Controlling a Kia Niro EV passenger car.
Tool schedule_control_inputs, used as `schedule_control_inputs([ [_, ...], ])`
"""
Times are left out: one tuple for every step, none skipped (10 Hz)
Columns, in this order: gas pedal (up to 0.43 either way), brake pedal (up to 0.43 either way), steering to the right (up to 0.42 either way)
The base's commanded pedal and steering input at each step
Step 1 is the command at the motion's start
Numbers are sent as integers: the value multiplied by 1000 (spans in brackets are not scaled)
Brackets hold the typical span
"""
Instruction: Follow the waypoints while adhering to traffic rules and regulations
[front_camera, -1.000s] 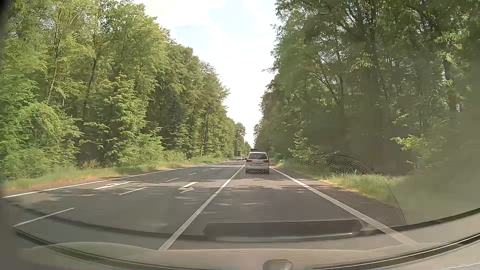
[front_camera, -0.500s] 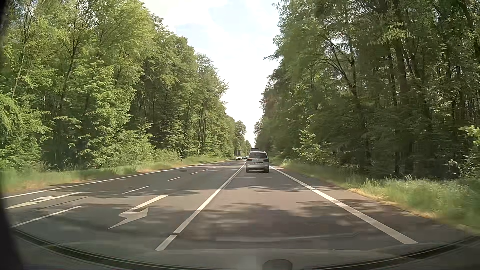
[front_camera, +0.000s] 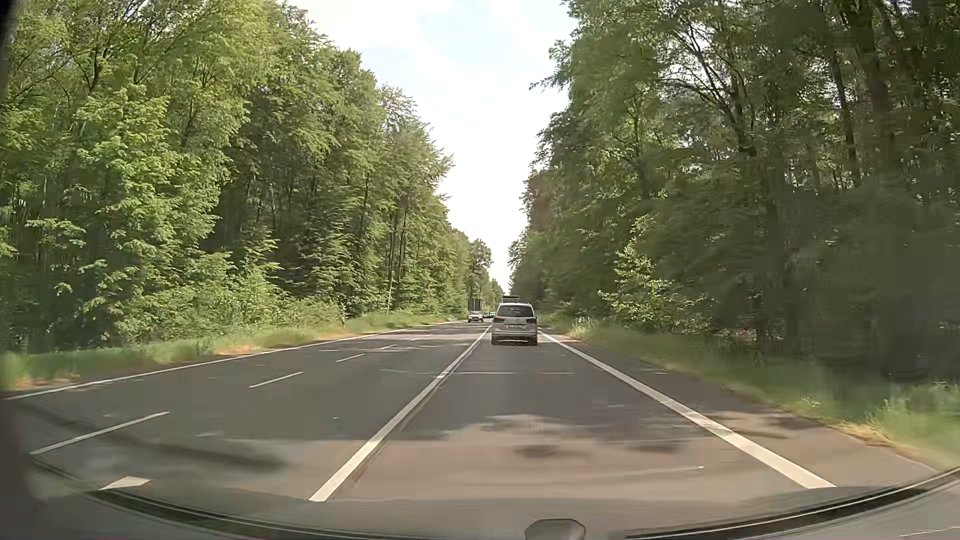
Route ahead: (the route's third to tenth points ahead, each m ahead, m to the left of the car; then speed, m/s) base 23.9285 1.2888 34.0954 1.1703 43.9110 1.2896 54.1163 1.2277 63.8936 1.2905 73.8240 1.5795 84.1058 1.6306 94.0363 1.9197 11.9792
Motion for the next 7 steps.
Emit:
schedule_control_inputs([
  [169,37,0],
  [169,37,0],
  [169,37,0],
  [169,37,0],
  [169,37,-1],
  [169,30,-2],
  [169,37,-1],
])
